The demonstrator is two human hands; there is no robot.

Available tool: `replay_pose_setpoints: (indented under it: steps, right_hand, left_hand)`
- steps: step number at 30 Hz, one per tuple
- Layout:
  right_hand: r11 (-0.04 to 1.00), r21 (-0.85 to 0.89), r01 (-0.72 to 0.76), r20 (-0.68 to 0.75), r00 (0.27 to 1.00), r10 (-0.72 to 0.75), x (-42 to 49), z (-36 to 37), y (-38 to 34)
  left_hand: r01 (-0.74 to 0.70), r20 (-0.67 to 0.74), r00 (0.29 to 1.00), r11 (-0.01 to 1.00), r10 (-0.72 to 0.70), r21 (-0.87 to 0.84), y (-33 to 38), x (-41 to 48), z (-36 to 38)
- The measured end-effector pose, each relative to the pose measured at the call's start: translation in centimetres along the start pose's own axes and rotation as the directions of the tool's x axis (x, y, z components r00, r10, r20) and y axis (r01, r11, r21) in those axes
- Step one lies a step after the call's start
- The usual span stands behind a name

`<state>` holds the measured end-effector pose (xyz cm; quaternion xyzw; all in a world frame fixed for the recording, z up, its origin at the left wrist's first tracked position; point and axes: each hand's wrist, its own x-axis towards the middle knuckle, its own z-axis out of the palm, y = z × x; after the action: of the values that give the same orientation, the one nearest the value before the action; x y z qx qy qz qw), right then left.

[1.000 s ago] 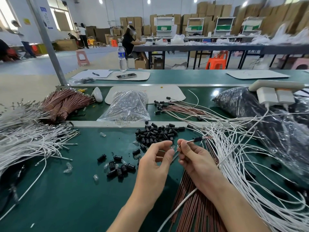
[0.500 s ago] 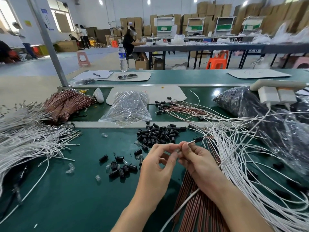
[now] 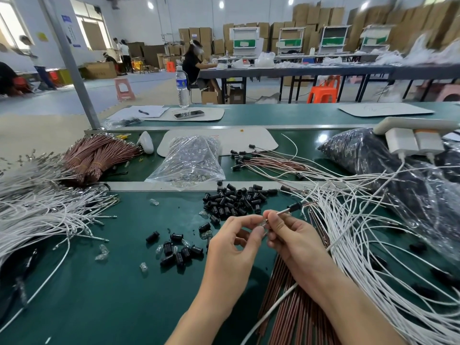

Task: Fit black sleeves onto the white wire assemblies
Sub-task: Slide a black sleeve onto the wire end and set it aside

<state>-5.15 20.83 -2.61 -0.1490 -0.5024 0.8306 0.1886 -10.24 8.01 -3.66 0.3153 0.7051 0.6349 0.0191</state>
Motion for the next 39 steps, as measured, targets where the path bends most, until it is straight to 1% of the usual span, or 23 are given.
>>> replay_pose_setpoints:
  steps: [4, 15, 28, 33, 39]
  right_hand:
    - [1.000, -0.006, 0.007, -0.005, 1.000, -0.007, -0.10, -0.01, 0.03]
    - [0.998, -0.068, 0.011, -0.011, 1.000, -0.012, -0.20, 0.11, -0.03]
    - [0.998, -0.067, -0.001, -0.006, 1.000, 0.000, -0.10, -0.08, 0.18]
    - [0.997, -0.078, -0.011, 0.007, 1.000, 0.012, -0.07, -0.29, 0.23]
    - [0.997, -0.049, -0.063, 0.038, 0.997, 0.065, -0.07, -0.43, 0.01]
  left_hand:
    - [0.008, -0.010, 1.000, 1.000, -0.008, -0.009, 0.14, -0.11, -0.05]
    - [-0.005, -0.029, 1.000, 0.999, 0.006, 0.041, -0.07, -0.10, -0.14]
    - [0.016, -0.034, 0.999, 1.000, -0.016, -0.001, -0.32, -0.11, -0.31]
    - [0.027, -0.015, 1.000, 1.000, -0.027, -0.004, -0.48, -0.19, -0.31]
    - [0.035, -0.010, 0.999, 0.999, -0.036, -0.023, -0.66, -0.05, -0.31]
